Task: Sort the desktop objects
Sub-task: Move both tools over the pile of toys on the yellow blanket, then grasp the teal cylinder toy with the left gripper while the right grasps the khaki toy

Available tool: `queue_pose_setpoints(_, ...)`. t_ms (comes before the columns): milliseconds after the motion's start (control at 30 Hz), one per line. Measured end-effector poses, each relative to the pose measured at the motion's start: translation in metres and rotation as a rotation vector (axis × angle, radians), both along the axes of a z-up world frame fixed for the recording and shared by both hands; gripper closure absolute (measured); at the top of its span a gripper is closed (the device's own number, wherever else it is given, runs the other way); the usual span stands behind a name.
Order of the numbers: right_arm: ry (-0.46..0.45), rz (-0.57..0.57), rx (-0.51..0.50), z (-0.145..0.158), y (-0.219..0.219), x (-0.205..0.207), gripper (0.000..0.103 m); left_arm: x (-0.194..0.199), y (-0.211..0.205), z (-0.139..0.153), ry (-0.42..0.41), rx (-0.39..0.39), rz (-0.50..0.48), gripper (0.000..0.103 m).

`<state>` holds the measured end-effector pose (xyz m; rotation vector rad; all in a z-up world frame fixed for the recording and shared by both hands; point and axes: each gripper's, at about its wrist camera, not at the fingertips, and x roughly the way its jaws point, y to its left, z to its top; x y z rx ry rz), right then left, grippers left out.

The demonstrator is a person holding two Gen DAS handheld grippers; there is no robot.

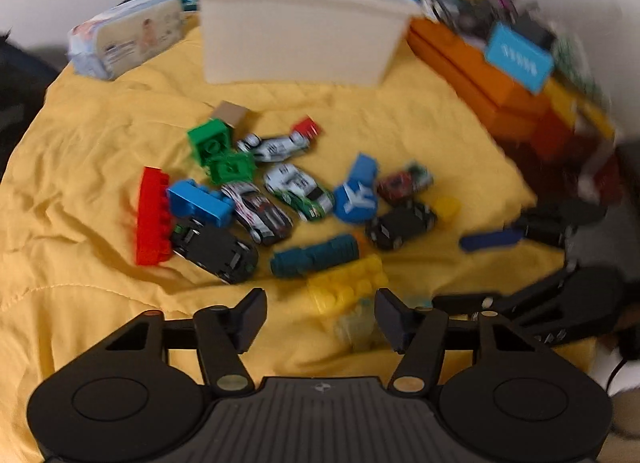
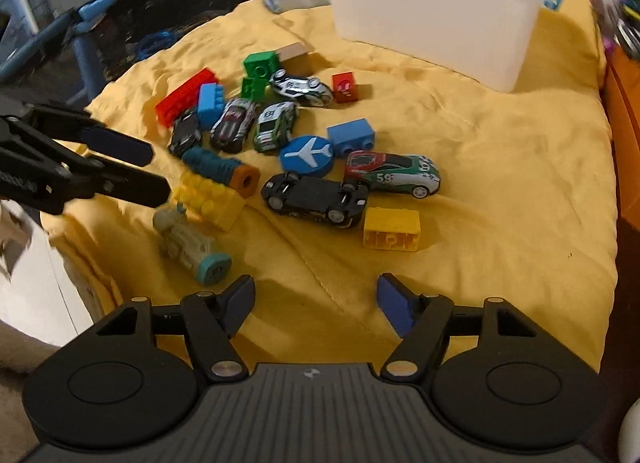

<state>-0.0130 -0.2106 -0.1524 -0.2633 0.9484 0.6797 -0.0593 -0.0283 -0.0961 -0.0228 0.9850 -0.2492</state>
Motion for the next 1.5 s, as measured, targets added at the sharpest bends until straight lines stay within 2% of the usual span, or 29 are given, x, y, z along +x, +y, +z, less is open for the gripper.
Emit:
queue_pose_setpoints(33, -0.007, 0.007, 0.003, -0.001, -0.001, -0.002, 0.025, -0.002, -0.004, -0.004, 0.0, 0.024, -0.02, 0.051)
queue_pose_setpoints(133, -0.055, 0.01, -0.017, -0.005, 0.003, -0.013, 0.019, -0.008, -0.004, -0.007, -0.022, 0.029, -0.064, 0.052)
queue_pose_setpoints(200, -0.057, -0.018, -0.047, -0.003, 0.008, -0.016, 0.019, -0.01, 0.002, -0.006, -0.01, -0.003, -0.114, 0.055)
queue_pose_setpoints(267, -0.041, -0.08, -0.047, -0.002, 0.008, -0.017, 0.023, -0.018, 0.008, -0.011, 0.019, -0.004, -0.134, 0.058)
queue_pose_setpoints(467, -0.11, -0.254, 0.078, 0.002, 0.001, -0.045, 0.026, -0.051, 0.026, -0.019, 0.041, -0.04, -0.183, 0.058)
queue_pose_setpoints(567, -0.243, -0.373, 0.137, 0.026, 0.001, -0.047, 0.023, -0.061, 0.027, -0.017, 0.038, -0.024, -0.233, 0.057)
queue_pose_setpoints(633, -0.334, -0.4, 0.138, 0.037, 0.008, -0.038, 0.019, -0.064, 0.024, -0.017, 0.026, -0.009, -0.251, 0.057)
queue_pose_setpoints(700, -0.393, -0.413, 0.211, 0.039, 0.014, -0.024, 0.019, -0.065, 0.024, -0.016, 0.019, -0.008, -0.257, 0.057)
queue_pose_setpoints(800, -0.322, -0.468, 0.319, 0.018, 0.02, -0.005, 0.019, -0.066, 0.027, -0.015, 0.02, -0.026, -0.253, 0.057)
queue_pose_setpoints(900, -0.276, -0.502, 0.311, -0.002, 0.026, -0.017, 0.019, -0.069, 0.028, -0.011, 0.007, -0.01, -0.269, 0.057)
queue_pose_setpoints(1033, -0.286, -0.492, 0.304, -0.011, 0.023, -0.053, 0.019, -0.075, 0.036, -0.01, 0.016, -0.015, -0.26, 0.056)
queue_pose_setpoints(1133, -0.214, -0.509, 0.329, -0.021, 0.011, -0.068, 0.017, -0.076, 0.042, -0.016, 0.05, -0.041, -0.253, 0.056)
queue_pose_setpoints(1233, -0.219, -0.492, 0.318, -0.005, 0.008, -0.075, 0.017, -0.079, 0.041, -0.011, 0.052, -0.033, -0.267, 0.056)
queue_pose_setpoints(1300, -0.249, -0.418, 0.286, 0.015, 0.01, -0.071, 0.016, -0.078, 0.043, 0.003, -0.015, -0.016, -0.26, 0.056)
queue_pose_setpoints(1400, -0.165, -0.163, 0.205, 0.035, 0.02, -0.053, 0.018, -0.067, 0.047, 0.024, -0.124, 0.04, -0.233, 0.049)
queue_pose_setpoints(1433, -0.155, -0.057, 0.131, 0.039, 0.029, -0.051, 0.025, -0.06, 0.046, 0.029, -0.145, 0.06, -0.239, 0.048)
queue_pose_setpoints(1467, -0.182, 0.04, 0.05, 0.041, 0.039, -0.051, 0.038, -0.054, 0.043, 0.032, -0.165, 0.087, -0.256, 0.048)
queue_pose_setpoints(1500, -0.222, 0.112, -0.018, 0.041, 0.047, -0.054, 0.041, -0.048, 0.04, 0.034, -0.177, 0.112, -0.276, 0.048)
